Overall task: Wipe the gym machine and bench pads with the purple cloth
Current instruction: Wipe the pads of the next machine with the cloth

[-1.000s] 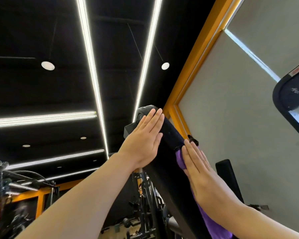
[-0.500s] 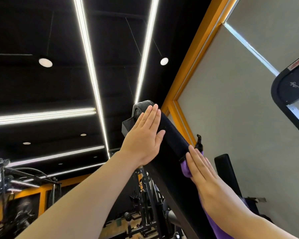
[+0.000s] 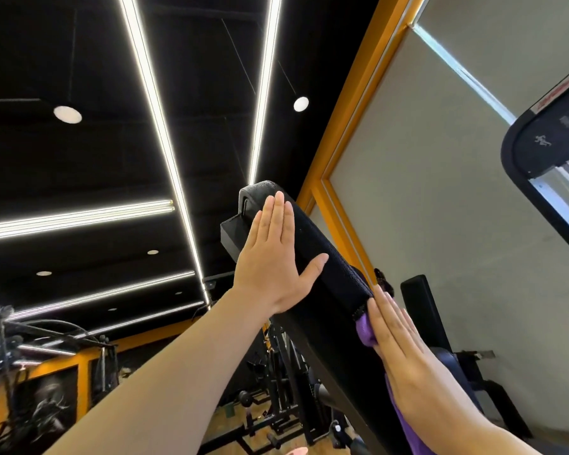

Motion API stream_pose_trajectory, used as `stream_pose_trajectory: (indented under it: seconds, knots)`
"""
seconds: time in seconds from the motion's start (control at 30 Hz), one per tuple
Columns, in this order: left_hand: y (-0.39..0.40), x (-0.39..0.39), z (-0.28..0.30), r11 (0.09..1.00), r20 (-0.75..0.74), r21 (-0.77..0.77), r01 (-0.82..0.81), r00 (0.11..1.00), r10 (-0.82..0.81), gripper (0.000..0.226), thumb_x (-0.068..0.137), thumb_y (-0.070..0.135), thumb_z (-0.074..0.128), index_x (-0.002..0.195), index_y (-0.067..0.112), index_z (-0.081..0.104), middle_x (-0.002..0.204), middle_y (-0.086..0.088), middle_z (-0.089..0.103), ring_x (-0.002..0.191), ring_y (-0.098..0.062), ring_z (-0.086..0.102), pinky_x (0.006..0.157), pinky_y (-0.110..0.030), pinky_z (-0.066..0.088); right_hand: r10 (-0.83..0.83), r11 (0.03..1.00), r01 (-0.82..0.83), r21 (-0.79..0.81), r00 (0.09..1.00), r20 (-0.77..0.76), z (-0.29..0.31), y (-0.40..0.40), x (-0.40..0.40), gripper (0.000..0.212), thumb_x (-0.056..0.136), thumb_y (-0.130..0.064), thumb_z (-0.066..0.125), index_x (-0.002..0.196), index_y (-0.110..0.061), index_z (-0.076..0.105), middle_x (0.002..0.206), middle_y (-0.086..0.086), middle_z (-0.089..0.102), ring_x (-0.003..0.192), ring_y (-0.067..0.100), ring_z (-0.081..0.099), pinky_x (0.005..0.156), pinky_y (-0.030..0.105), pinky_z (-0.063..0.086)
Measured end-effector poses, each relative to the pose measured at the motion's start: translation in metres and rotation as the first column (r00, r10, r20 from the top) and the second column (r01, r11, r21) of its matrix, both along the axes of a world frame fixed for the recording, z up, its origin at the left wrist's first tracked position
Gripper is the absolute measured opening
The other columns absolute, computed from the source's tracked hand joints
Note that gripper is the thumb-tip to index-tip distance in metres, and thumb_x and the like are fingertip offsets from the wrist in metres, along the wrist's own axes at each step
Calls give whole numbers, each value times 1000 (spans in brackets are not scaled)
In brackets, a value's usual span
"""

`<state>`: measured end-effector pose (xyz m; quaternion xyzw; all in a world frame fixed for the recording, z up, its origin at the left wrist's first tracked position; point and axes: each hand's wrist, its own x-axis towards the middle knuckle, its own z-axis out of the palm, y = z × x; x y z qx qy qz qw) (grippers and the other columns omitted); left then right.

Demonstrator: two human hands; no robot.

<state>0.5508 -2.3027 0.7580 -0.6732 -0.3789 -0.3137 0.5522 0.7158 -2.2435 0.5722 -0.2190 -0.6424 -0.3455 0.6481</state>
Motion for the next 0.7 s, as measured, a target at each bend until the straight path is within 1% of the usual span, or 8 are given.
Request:
stream_pose_trajectory:
  seconds: [0.1, 0.17, 0.23, 0.3, 0.43, 0.53, 0.63, 0.7]
  knots:
    - [2, 9, -8, 1000, 49, -2, -26, 998, 26, 101, 86, 78, 5, 150, 6, -25, 162, -12, -27, 149, -23, -26, 124, -37, -10, -60, 998, 60, 12, 998, -22, 2, -5, -3, 55, 106, -22, 22, 159, -21, 5, 166, -2, 3, 152, 18, 8, 120, 38, 13]
    - [4, 11, -9, 1000, 60, 13, -23, 998, 22, 99, 87, 78, 7, 147, 7, -27, 162, -13, -27, 149, -23, -26, 124, -37, -11, 100, 994, -100, -42, 995, -17, 29, -5, -10, 58, 105, -37, 23, 157, -18, 5, 165, -1, 7, 150, 8, 0, 121, 27, 1]
    - [5, 10, -11, 999, 55, 40, 6, 998, -8, 99, 83, 78, 1, 148, 8, -25, 163, -14, -24, 150, -23, -23, 124, -36, -11, 125, 987, -135, -82, 985, -118, 54, -1, -12, 67, 96, -31, 33, 153, -6, 11, 159, 18, 16, 147, 7, -4, 118, 17, -8]
    - [7, 9, -14, 998, 38, 50, 41, 998, -43, 98, 84, 76, 1, 151, 7, -19, 164, -13, -19, 151, -23, -20, 124, -35, -9, 105, 992, -115, -59, 983, -150, 48, 5, -16, 70, 91, -24, 40, 152, -4, 13, 156, 25, 19, 148, 10, -3, 119, 20, -6]
    - [11, 10, -22, 994, 3, 59, 91, 996, -91, 93, 92, 68, 3, 157, 4, -7, 166, -13, -12, 153, -24, -14, 125, -36, -5, -187, 981, 180, -74, 976, -113, -16, -1, -11, 66, 95, -18, 33, 157, -7, 10, 164, 9, 8, 152, 21, 5, 121, 32, 6]
    - [13, 10, -23, 993, 2, 63, 96, 995, -96, 91, 93, 66, 4, 157, 3, -6, 166, -14, -11, 153, -25, -14, 126, -38, -3, -277, 959, 280, 28, 956, -92, -27, 6, -4, 60, 103, -20, 23, 156, -6, 0, 165, 9, -2, 152, 20, -1, 120, 34, 6]
    - [15, 10, -23, 993, 8, 60, 98, 995, -99, 90, 93, 66, 4, 156, 4, -9, 166, -14, -13, 153, -24, -16, 125, -38, -4, -236, 972, 233, -36, 958, -164, 11, 4, -13, 83, 85, -5, 46, 156, -4, 1, 162, 18, 11, 150, 24, -2, 118, 33, 3]
    - [15, 10, -23, 991, 5, 72, 116, 993, -117, 88, 94, 66, 7, 155, 5, -9, 166, -13, -11, 153, -24, -14, 125, -37, -4, -173, 984, 158, -81, 954, -244, 40, -4, -23, 79, 81, -2, 50, 150, 0, 13, 155, 20, 22, 147, 31, 11, 117, 32, 4]
